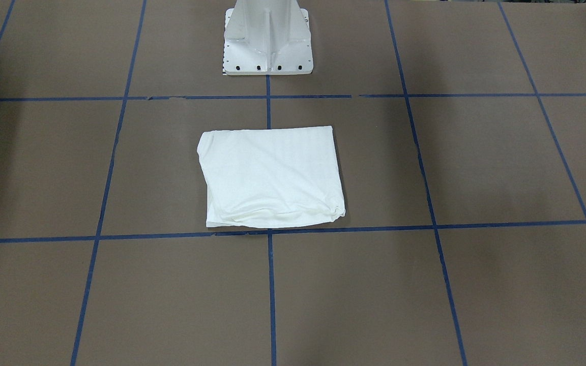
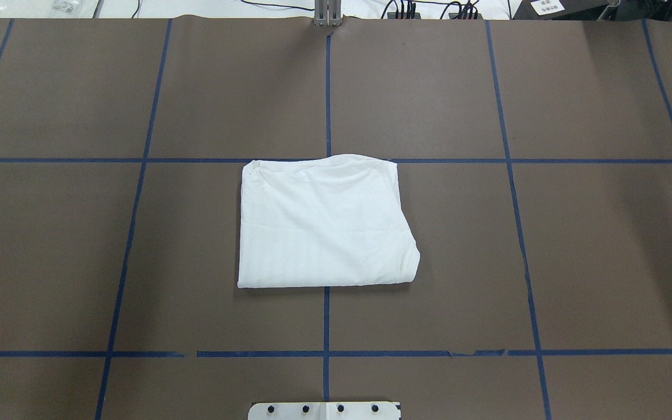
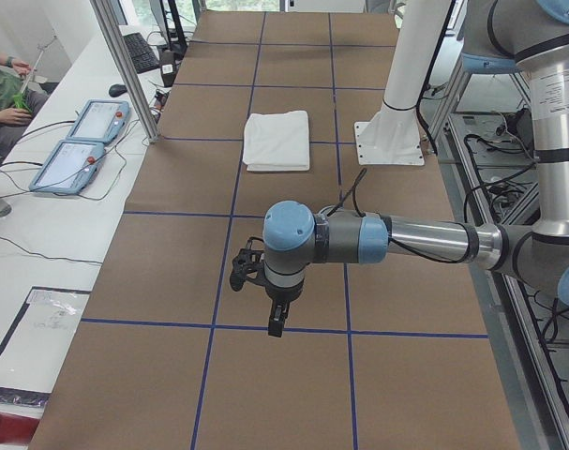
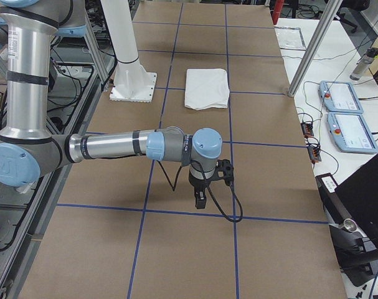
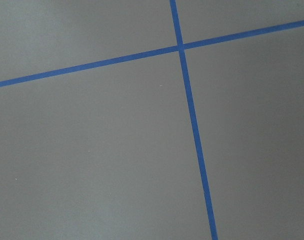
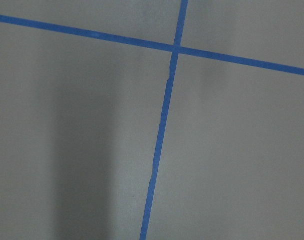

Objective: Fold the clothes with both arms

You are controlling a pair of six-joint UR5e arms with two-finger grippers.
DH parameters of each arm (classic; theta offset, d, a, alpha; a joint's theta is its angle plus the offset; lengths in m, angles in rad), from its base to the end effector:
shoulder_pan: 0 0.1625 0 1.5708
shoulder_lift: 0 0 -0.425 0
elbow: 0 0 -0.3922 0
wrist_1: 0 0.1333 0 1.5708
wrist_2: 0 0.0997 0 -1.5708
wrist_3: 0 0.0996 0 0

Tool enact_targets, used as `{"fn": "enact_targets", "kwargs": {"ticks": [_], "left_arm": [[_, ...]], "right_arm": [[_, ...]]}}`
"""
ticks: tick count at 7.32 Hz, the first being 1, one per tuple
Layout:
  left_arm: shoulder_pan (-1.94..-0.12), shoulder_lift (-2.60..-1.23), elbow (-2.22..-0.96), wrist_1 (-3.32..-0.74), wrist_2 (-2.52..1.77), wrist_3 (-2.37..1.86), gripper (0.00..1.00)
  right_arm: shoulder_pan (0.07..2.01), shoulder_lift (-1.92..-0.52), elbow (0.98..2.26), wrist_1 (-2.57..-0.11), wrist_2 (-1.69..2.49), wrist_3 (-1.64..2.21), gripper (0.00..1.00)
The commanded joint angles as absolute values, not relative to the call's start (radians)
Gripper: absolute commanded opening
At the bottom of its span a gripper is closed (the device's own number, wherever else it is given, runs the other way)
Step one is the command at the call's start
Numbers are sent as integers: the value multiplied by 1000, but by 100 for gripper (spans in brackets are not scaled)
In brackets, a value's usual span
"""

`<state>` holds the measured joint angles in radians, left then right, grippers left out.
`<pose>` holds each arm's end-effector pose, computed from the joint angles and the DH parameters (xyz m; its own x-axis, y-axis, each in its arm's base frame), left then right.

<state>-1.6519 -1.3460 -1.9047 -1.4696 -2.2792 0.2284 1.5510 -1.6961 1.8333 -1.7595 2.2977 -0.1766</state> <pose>-0.1003 -0.3886 0.6089 0.7560 0.1707 -0.6319 -0.0926 0.9836 0.1550 0.0586 -0.4324 0.6100 0.7327 -0.1563 0.6624 0.1508 0.9864 0.0659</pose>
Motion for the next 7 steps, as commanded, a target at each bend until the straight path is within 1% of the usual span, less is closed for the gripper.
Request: {"fn": "enact_targets", "kwargs": {"ticks": [1, 7], "left_arm": [[-1652, -1342, -1902, -1467, -2284, 229, 100], [-1652, -1341, -1887, -1460, -2279, 227, 100]], "right_arm": [[1551, -1697, 1833, -1761, 2318, -175, 100], [1551, -1700, 1825, -1761, 2349, -175, 100]]}}
